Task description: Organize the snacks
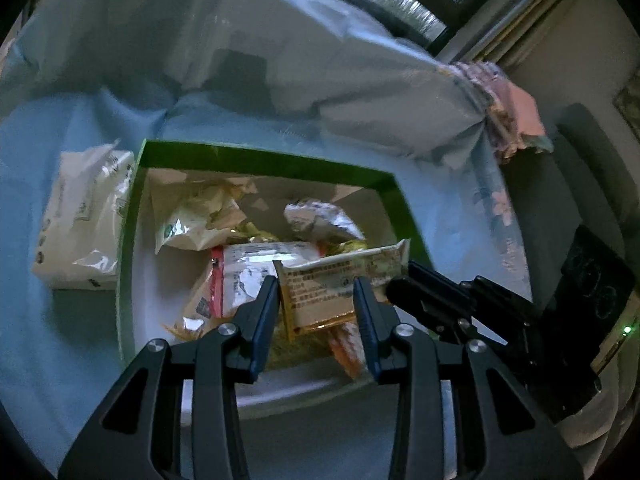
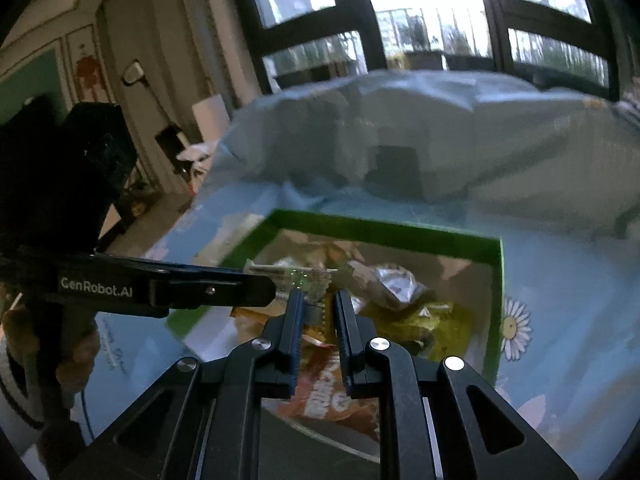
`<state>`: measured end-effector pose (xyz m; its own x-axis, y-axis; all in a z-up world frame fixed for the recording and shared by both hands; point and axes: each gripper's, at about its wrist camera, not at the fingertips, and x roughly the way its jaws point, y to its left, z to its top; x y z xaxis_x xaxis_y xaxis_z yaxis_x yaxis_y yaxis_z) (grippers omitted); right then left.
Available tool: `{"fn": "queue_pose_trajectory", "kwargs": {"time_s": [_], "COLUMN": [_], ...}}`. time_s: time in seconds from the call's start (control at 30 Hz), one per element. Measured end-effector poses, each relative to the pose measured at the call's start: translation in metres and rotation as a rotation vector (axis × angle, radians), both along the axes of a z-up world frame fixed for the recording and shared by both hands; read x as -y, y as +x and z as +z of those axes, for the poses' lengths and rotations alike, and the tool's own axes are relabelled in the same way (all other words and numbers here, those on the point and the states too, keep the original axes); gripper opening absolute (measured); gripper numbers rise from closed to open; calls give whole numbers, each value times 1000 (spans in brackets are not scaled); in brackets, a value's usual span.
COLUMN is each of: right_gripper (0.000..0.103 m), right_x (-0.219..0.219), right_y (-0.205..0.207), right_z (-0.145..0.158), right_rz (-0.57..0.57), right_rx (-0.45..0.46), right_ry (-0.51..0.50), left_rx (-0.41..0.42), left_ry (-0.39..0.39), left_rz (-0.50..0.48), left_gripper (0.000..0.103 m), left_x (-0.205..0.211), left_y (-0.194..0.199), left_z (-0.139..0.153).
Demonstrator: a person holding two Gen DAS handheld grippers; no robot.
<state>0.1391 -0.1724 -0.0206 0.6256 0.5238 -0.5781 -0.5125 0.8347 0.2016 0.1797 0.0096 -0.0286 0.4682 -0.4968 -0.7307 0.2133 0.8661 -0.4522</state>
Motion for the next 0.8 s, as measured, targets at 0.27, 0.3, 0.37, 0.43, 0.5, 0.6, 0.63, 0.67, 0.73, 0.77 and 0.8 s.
{"fn": "queue_pose_trajectory", "kwargs": {"time_s": [0.27,0.3,0.37,0.43,0.5,0.6,0.63,0.67,0.73,0.77,0.8], "right_gripper": [17,18,22,35,53,66,72,78,86,86,86], "right_x": [-1,-1,-1,0,1,2,3,3,3,3,3], "right_y": [22,23,24,21,13,-6,-13,-19,-33,-41,-49], "right_z": [-23,-24,-23,-21,-15,1,7,11,22,28,33], "right_rz": [-38,-50,-69,-109,-150,-207,-229,-244,-271,-289,-291], "right_rx": [-60,-65,-68,-63,-50,-22,-20,-19,-15,-16,-16], "right_ry": [-33,-45,-56,-83,-106,-149,-158,-163,-183,-193,-191], "left_rx": [-45,-48,-43,-21,9,55,74,90,124,144,155], "left_ry": [34,36,53,112,156,251,284,301,354,376,387], "left_rz": [12,16,26,51,66,84,87,88,95,99,98], "left_gripper": [41,43,55,71,81,83,89,97,103,103,103], "left_x": [1,1,1,-1,-4,-7,-9,-11,-13,-12,-14], "left_y": [18,18,17,10,1,-18,-29,-35,-52,-62,-69], "left_z": [-20,-20,-18,-12,-3,13,21,24,36,43,47]}}
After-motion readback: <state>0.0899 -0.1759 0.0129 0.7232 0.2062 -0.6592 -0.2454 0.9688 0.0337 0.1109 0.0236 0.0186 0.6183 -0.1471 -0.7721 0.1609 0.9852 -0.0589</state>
